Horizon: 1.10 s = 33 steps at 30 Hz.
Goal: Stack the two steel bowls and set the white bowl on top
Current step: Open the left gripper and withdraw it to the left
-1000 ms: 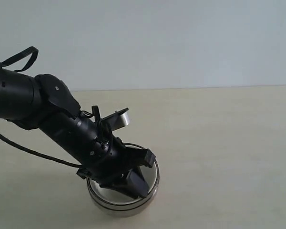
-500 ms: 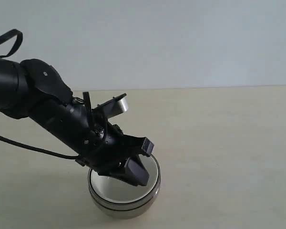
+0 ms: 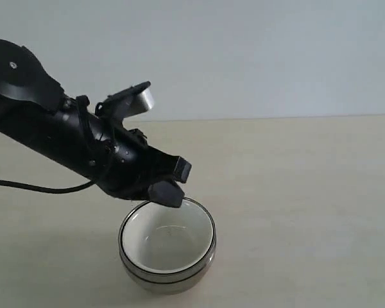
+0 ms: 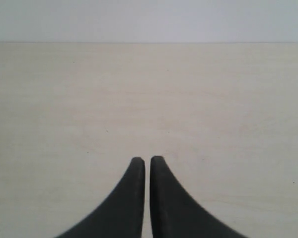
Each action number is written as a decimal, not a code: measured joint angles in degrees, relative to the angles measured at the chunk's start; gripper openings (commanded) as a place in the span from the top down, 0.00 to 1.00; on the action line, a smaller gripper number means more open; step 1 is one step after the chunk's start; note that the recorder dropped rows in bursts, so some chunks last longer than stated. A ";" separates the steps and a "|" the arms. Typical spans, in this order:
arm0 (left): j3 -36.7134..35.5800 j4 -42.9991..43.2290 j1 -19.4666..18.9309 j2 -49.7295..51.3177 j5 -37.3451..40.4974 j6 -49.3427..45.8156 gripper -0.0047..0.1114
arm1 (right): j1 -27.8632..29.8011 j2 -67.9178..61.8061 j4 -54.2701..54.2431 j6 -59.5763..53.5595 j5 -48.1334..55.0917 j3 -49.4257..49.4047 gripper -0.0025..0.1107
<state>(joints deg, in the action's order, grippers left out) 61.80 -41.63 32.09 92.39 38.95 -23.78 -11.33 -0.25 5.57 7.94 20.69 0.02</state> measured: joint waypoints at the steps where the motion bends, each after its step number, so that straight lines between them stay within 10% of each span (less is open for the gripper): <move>1: -0.64 0.00 0.00 -1.04 -1.37 0.00 0.93 | 0.00 0.00 0.00 0.00 0.00 0.00 0.98; 14: -32.16 -8.02 0.00 -30.24 -33.23 0.50 0.93 | 0.00 0.00 0.00 0.00 0.00 0.00 0.98; 24: -39.17 -10.98 0.00 -43.52 -12.49 0.73 0.93 | 0.00 0.00 0.00 0.00 0.00 0.00 0.98; 33: -39.17 -10.98 0.00 -45.56 -11.04 0.73 0.93 | 0.00 0.00 0.00 0.00 0.00 0.00 0.98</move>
<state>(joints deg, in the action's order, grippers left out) 22.63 -52.60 32.09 46.83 27.91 -23.05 -11.33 -0.25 5.57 7.94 20.69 0.02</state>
